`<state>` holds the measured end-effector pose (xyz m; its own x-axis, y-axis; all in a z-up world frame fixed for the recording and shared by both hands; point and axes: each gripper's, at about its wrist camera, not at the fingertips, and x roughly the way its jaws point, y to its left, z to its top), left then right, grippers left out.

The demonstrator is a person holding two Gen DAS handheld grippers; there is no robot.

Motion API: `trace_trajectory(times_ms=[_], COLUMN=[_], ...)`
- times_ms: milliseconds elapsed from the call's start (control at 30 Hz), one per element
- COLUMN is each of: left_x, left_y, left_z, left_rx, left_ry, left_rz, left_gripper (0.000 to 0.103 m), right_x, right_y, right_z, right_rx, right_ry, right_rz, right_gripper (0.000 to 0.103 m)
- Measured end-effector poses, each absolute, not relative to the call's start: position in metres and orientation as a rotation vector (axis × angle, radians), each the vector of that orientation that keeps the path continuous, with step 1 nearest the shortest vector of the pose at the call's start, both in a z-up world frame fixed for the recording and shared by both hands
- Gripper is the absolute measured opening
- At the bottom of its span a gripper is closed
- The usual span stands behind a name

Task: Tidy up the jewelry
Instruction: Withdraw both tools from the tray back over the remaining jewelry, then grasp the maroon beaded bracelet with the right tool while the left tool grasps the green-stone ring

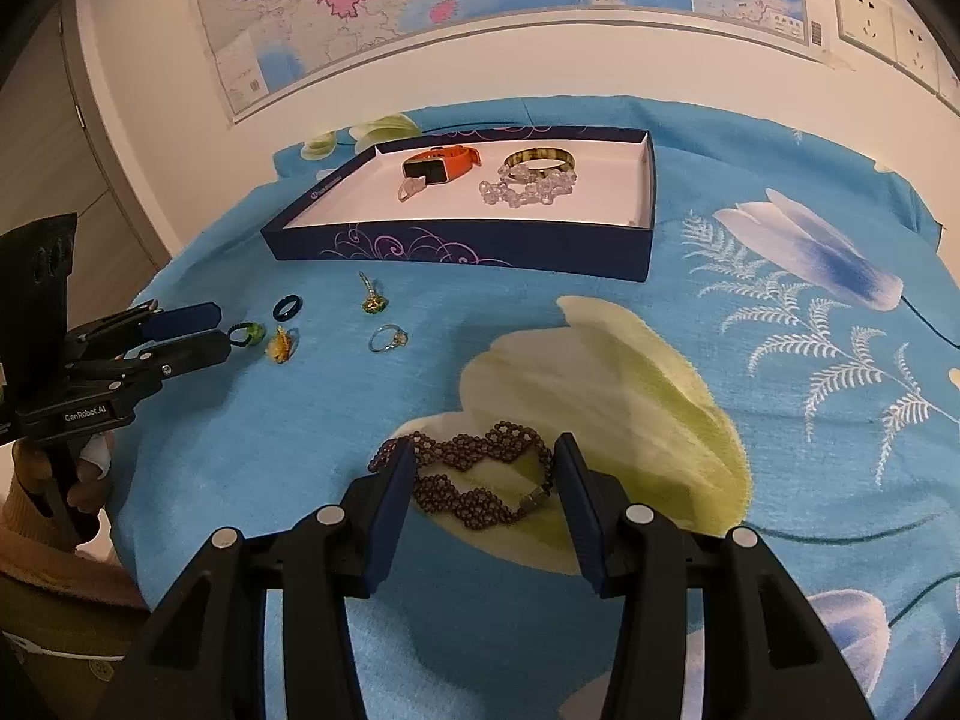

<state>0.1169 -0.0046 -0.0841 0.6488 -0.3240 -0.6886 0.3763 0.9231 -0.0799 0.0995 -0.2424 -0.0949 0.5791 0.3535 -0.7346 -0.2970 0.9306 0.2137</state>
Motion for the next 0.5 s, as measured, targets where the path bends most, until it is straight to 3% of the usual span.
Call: trace_trajectory(times_ms=[200, 333, 433, 500], left_x=[0.1178, 0.1181, 0.1187, 0.1191], left_y=[-0.0038, -0.0039, -0.0038, -0.0038], left_z=[-0.0855, -0.0860, -0.0862, -0.0865], left_rx=[0.070, 0.069, 0.066, 0.067], left_ry=[0.774, 0.777, 0.777, 0.781], left_rz=[-0.396, -0.392, -0.390, -0.387], left_gripper=[0.058, 0.058, 0.058, 0.058], right_x=[0.1012, 0.1031, 0.1049, 0.1055], right_y=[-0.2422, -0.2431, -0.2454, -0.2469], right_z=[-0.0958, -0.0967, -0.0976, -0.0978], right_rx=[0.070, 0.055, 0.041, 0.044], right_ry=[0.869, 0.869, 0.870, 0.871], right_rz=[0.367, 0.349, 0.332, 0.335], right_gripper=[0.040, 0.027, 0.010, 0.008])
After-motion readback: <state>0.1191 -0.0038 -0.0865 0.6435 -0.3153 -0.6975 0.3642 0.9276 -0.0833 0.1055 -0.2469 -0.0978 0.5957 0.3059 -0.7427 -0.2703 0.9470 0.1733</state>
